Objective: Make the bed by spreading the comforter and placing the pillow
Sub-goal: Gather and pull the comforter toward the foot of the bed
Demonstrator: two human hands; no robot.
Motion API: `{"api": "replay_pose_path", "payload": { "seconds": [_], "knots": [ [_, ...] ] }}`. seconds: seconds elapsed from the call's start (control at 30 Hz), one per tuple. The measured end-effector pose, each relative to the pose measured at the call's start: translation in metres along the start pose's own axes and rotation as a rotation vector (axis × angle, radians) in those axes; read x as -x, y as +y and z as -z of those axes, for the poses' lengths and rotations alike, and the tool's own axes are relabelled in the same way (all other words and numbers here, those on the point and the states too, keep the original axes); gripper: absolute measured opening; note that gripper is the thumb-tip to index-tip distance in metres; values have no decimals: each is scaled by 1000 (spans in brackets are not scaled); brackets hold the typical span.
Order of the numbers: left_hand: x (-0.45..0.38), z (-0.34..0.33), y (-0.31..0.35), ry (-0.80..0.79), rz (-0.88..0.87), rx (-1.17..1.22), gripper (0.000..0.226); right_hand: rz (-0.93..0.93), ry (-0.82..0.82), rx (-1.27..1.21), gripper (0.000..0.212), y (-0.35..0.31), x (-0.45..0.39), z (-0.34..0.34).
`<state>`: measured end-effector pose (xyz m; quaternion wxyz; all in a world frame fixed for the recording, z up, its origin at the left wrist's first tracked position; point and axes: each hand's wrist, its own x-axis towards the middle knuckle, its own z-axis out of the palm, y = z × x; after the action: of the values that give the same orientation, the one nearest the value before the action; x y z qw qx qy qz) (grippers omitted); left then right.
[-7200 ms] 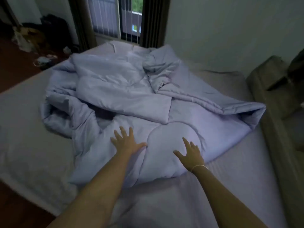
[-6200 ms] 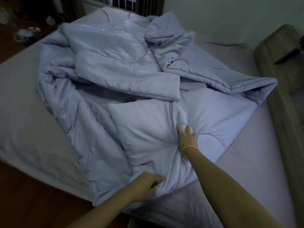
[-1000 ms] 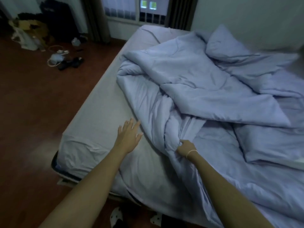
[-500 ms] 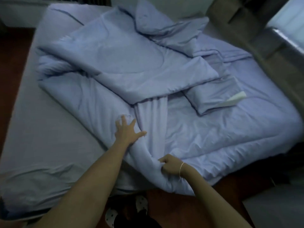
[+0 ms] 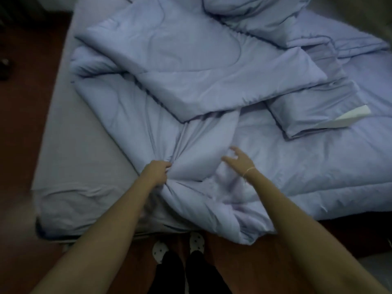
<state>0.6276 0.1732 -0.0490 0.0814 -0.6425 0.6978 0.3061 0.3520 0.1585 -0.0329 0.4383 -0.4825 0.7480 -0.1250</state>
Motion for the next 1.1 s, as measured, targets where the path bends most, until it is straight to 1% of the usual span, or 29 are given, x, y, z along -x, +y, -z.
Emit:
{"api": "replay_pose_path", "payload": {
  "seconds": [0.07,0.13,0.17,0.2,0.23,0.33,0.4,0.43,0.47,0.5,0.57,0.63,0.67,0.7,0.73,0.77,0.8,0.83,0.87,0.9,0.93,0.97,1.03,1.1],
  "knots": [
    [21,13,-23,-83,34,-7,41,4,38,-144,75,-22,-23,0],
    [45,17,-48,-170,110,92,40,-57,-8,-307,97,-39,-43,-12],
    [58,16,-58,-218,143,120,43,-86,-43,-345,104,-45,-50,-22],
    [66,11,-65,-255,152,137,48,-94,-67,-340,107,-47,-56,-34],
    [74,6,-71,-286,146,156,51,-83,-93,-286,104,-47,-60,-48],
    [85,-9,-74,-345,121,254,51,77,-174,-6,69,-47,-55,-80],
    [85,-9,-69,-319,189,400,48,157,-234,64,55,-49,-39,-89],
    [83,-7,-65,-244,255,517,48,194,-262,91,50,-48,-28,-89],
    [77,-6,-61,-113,306,582,52,234,-290,125,45,-45,-18,-88],
    [71,-3,-56,38,331,593,56,277,-328,166,41,-41,-6,-86],
    [55,4,-40,275,313,552,61,347,-440,255,32,-32,17,-81],
    [37,9,-16,382,247,559,56,389,-557,301,22,-22,44,-76],
    [27,11,-2,387,204,556,60,400,-599,301,16,-20,59,-74],
    [18,11,10,350,172,541,68,404,-633,293,12,-19,72,-75],
    [10,8,23,276,167,506,80,408,-651,293,10,-15,82,-76],
    [3,1,32,179,191,431,89,418,-659,295,17,-13,88,-78],
    [-2,-8,37,81,220,311,92,420,-674,313,26,-8,88,-79],
    [-4,-18,37,24,240,183,89,386,-693,329,32,-3,87,-79],
    [-4,-27,34,18,250,90,83,311,-703,317,35,2,85,-76],
    [-2,-33,30,46,248,48,77,229,-690,274,37,6,80,-71],
    [0,-37,25,69,237,34,74,170,-634,221,39,10,75,-65],
    [1,-39,20,77,212,31,73,149,-531,188,39,13,68,-57],
    [4,-40,6,71,146,37,72,133,-271,119,41,17,48,-37],
    [11,-37,-9,97,99,25,70,97,-46,9,48,15,25,-16]
  ]
}}
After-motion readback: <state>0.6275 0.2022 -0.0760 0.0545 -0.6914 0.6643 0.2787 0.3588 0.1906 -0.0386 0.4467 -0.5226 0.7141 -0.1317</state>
